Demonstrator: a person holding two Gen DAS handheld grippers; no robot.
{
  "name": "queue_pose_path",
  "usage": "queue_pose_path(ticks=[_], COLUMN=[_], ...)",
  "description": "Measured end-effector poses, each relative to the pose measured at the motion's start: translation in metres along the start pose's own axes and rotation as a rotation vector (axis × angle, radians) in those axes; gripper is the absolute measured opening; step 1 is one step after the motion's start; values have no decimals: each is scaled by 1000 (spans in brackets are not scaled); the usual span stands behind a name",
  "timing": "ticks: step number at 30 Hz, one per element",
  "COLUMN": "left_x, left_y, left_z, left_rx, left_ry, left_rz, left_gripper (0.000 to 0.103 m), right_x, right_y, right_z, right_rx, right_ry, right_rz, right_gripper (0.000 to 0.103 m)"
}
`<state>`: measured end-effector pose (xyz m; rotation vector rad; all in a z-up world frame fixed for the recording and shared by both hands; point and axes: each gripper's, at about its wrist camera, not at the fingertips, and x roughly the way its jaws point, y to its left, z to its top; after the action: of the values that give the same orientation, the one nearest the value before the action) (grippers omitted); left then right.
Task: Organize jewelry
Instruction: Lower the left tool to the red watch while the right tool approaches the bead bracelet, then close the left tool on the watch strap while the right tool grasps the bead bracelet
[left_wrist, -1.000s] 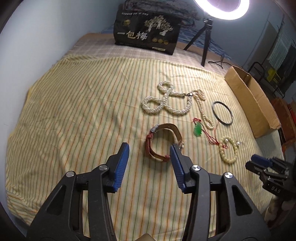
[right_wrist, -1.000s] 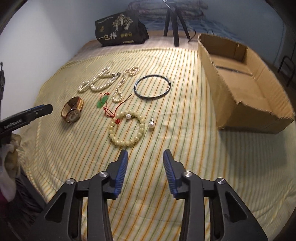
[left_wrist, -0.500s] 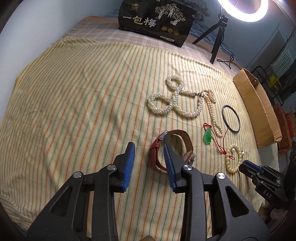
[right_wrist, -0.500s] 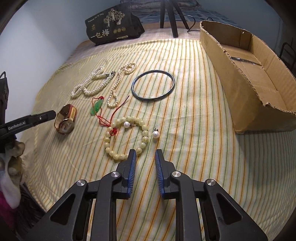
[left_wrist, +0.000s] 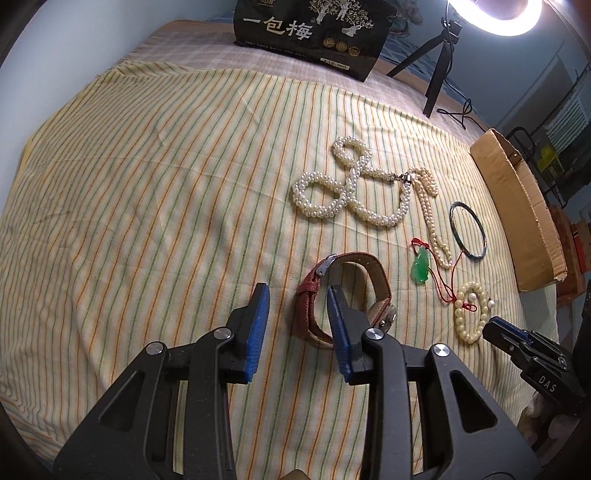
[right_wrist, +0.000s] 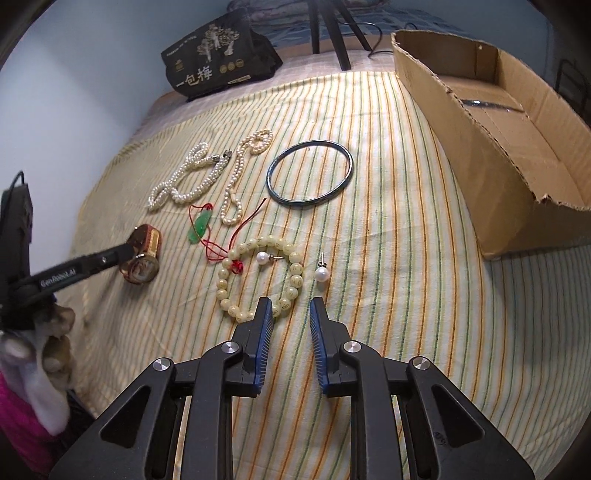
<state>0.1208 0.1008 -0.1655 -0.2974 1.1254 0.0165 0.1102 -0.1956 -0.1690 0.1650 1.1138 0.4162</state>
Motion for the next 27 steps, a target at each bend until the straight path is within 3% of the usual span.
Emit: queue_pose_path(ticks=[8,16,20,23,27], left_x=[5,12,14,16,15], left_y=[0,0,-1,-5,-8], left_z=[1,0,-1,-1,-2], left_rx=[-6,1,5,16,28], left_ry=[12,22,18,21,10], left_rz=[0,17,24,16,26], left_gripper=[33,28,18,8,7], right_x=[9,17,16,13,11], right_y=[7,29,33,34,30], right_z=[5,4,-2,-4,-2], right_rx=[-14,-146,-188,-201,-198], right_ry=[5,-4,-7,-10,-16], right_rz=[-29,-152,-156,-147,-130], right_gripper=[19,18,7,6,6])
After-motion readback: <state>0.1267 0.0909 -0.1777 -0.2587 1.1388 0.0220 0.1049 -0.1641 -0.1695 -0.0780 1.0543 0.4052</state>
